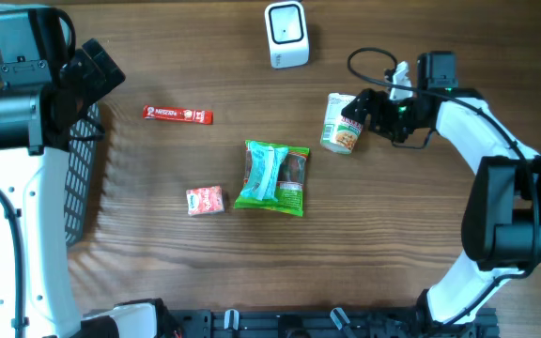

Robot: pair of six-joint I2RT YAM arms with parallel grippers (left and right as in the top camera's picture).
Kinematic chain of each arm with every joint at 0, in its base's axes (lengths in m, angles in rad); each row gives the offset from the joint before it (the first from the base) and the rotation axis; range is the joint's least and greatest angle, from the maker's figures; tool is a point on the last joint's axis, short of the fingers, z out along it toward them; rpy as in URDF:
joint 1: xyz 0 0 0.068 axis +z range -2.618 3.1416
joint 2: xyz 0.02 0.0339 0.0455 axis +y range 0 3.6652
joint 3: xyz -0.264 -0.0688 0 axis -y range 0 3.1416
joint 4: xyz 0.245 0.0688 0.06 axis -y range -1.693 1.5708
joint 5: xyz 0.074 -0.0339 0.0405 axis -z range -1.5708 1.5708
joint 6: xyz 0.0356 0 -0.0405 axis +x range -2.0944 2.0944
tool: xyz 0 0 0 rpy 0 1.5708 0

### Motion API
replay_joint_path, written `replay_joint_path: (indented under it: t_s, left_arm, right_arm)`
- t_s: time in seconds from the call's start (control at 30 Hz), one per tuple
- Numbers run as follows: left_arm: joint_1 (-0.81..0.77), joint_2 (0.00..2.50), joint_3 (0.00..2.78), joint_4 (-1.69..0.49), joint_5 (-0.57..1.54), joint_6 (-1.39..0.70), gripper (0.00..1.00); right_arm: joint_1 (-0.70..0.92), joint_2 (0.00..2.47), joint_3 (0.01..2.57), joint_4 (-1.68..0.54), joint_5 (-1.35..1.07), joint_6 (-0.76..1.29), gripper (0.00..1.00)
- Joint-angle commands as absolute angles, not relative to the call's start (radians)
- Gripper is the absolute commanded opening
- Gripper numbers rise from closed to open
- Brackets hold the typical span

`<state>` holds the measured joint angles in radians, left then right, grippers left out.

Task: Scan the item barcode
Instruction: 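Carry the cup noodles to the scanner and hold its base over it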

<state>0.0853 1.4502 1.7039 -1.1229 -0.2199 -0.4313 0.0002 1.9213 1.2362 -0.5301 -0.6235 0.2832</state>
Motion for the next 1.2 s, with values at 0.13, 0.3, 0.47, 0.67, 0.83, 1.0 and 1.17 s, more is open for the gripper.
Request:
replay_joint_path:
  t_s: [0.13, 0.3, 0.47, 0.67, 0.83, 1.0, 1.17]
  left_arm:
    - [0.090, 1.446, 1.716, -1.122, -0.229, -0.423, 1.00]
    - [0.090, 1.446, 1.716, -1.122, -0.229, -0.423, 1.00]
    - [0.090, 1.446, 1.716, -1.122, -0.229, -0.423, 1.00]
    - [0.090, 1.446, 1.716, -1.122, -0.229, -0.423, 1.00]
    - [0.090, 1.446, 1.716, -1.122, -0.229, -0.423, 1.00]
    - [0.090, 1.446, 1.716, -1.122, -0.229, -0.423, 1.00]
    - [0.090, 1.446, 1.716, -1.122, -0.229, -0.423, 1.00]
  right_arm:
    - [0.088, 1.942, 1.215, -0.475, -0.601, 0.289, 0.91]
    - [0.093, 1.942, 1.215, -0.433, -0.583, 0.319, 0.91]
    - [0.093, 1.942, 1.215, -0.396, -0.579, 0.329, 0.92]
    - [0.146, 1.942, 1.204, -0.363, -0.376, 0.396, 1.00]
    - [0.177, 1.942, 1.204, -0.356, -0.315, 0.423, 0.94]
    - [0.176, 1.937, 1.205, -0.352, -0.345, 0.421, 0.86]
    - [0.176, 1.890, 1.205, -0.352, -0.344, 0.394, 0.77]
